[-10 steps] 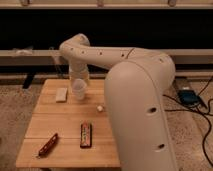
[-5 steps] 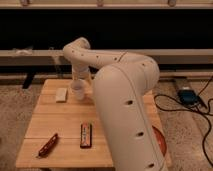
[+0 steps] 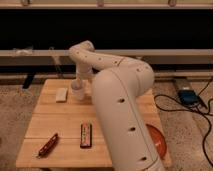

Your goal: Place the ceramic cup in the ceramic bowl

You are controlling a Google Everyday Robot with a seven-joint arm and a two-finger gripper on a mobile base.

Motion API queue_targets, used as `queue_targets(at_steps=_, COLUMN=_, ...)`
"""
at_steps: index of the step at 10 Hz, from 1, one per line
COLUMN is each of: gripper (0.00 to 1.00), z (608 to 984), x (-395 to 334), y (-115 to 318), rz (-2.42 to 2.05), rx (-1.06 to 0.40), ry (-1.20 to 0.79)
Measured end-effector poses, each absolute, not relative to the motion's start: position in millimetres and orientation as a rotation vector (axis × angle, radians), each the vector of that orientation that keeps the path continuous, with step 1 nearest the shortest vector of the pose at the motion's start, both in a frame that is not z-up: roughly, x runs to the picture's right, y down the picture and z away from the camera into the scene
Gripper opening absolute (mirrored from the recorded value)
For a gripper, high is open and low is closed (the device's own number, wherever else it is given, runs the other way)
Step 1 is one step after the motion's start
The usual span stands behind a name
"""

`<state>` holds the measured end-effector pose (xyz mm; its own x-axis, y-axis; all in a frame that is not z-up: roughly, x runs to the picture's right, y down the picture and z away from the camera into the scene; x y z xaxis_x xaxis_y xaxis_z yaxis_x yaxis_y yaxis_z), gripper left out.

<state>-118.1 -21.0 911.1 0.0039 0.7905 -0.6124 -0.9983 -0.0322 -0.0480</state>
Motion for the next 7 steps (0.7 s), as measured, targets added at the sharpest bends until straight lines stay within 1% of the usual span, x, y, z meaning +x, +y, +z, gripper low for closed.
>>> queue_targets(at_steps=1, gripper=0.53, z=914.2, x=-118.4, y=-17.0, rz=1.513, rx=-0.58, ry=0.485)
queue_targets(at_steps=3, gripper=0.31, z=915.8, x=-123.5, y=-10.5, rz=1.487, rx=-0.619, ry=0.498)
queue_targets(at_steps=4, gripper=0.22, z=914.1, x=-123.4, y=-6.9, rz=1.474, rx=-0.636, ry=0.5)
queue_targets(at_steps=6, gripper=0.03, z=900.7, x=-133.4, y=0.7, rz=1.439, rx=-0.668, ry=0.481)
queue_targets(at_steps=7, gripper=0.0, z=893.3, x=-134.7, y=0.8, rz=1.434, rx=-0.678, ry=0.466)
